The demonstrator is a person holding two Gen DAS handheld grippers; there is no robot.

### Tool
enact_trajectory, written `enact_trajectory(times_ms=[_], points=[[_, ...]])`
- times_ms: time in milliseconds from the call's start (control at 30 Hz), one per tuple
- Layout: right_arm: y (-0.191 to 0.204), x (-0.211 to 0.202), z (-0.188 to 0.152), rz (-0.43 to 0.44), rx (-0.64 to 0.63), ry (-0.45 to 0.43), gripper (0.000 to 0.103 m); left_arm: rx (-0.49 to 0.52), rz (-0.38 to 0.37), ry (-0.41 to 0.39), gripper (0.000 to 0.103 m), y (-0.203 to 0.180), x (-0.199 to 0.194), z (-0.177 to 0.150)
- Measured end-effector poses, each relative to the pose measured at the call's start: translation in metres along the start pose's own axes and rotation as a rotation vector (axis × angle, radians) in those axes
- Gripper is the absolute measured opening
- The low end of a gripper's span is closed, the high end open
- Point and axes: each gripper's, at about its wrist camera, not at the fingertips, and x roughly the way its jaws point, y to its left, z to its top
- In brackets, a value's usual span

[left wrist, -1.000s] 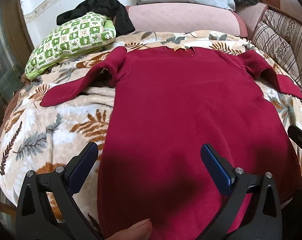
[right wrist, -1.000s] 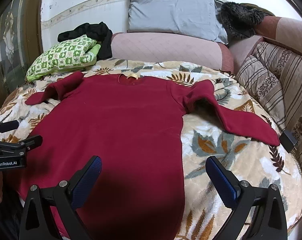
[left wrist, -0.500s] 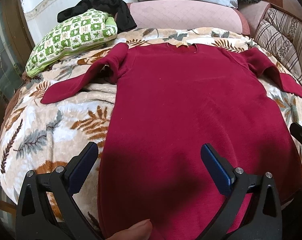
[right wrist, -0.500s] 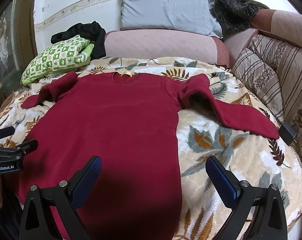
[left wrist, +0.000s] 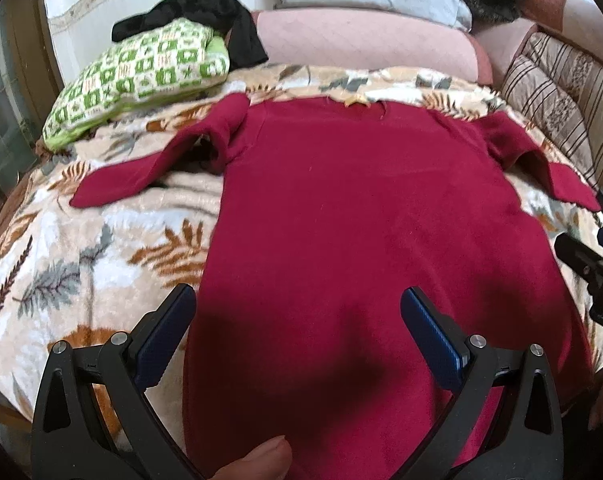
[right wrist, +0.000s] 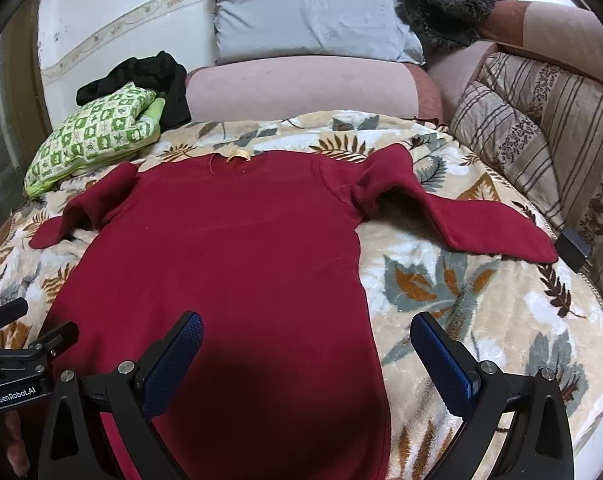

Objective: Fold small clothes

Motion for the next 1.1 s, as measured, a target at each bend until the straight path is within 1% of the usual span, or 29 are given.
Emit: enact_trajectory(times_ms=[100, 233, 300, 467, 533, 667, 800, 967, 1100], points=[[-0.003, -0.002, 0.001, 0.002, 0.025, 0.008, 0.103, 0.014, -0.031, -0.023, 0.103, -0.006, -0.005, 0.002], [-0.002, -0.002, 0.001, -0.003, 0.033, 0.015, 0.103, 0.094, -0.033, 0.026, 0.103, -0.019, -0.005, 0.001], [-0.001, 0.000, -0.001, -0.016, 0.019, 0.020, 0.103, 0.097, -0.036, 0.038, 0.103, -0.020, -0.004, 0.000], [-0.002, 0.003, -0.001, -0.009, 0.037, 0.023, 0.103, 0.086, -0.039, 0.045, 0.103, -0.018, 0.000, -0.004], [-0.001, 0.003, -0.001, -0.008, 0.034, 0.023, 0.103, 0.092, -0.074, 0.054, 0.103, -0.019, 0.001, -0.005], [-0.002, 0.005, -0.002, -0.009, 0.035, 0.028, 0.103, 0.114, -0.077, 0.055, 0.103, -0.025, 0.003, -0.007], [-0.003, 0.007, -0.003, -0.010, 0.041, 0.035, 0.103, 0.108, -0.078, 0.068, 0.103, -0.025, 0.005, -0.007], [0.000, 0.009, -0.003, -0.005, 0.036, 0.043, 0.103, 0.062, -0.102, 0.095, 0.102, -0.018, 0.010, -0.006], [0.001, 0.011, -0.002, 0.002, 0.042, 0.051, 0.103, 0.042, -0.102, 0.102, 0.102, -0.016, 0.012, -0.007]])
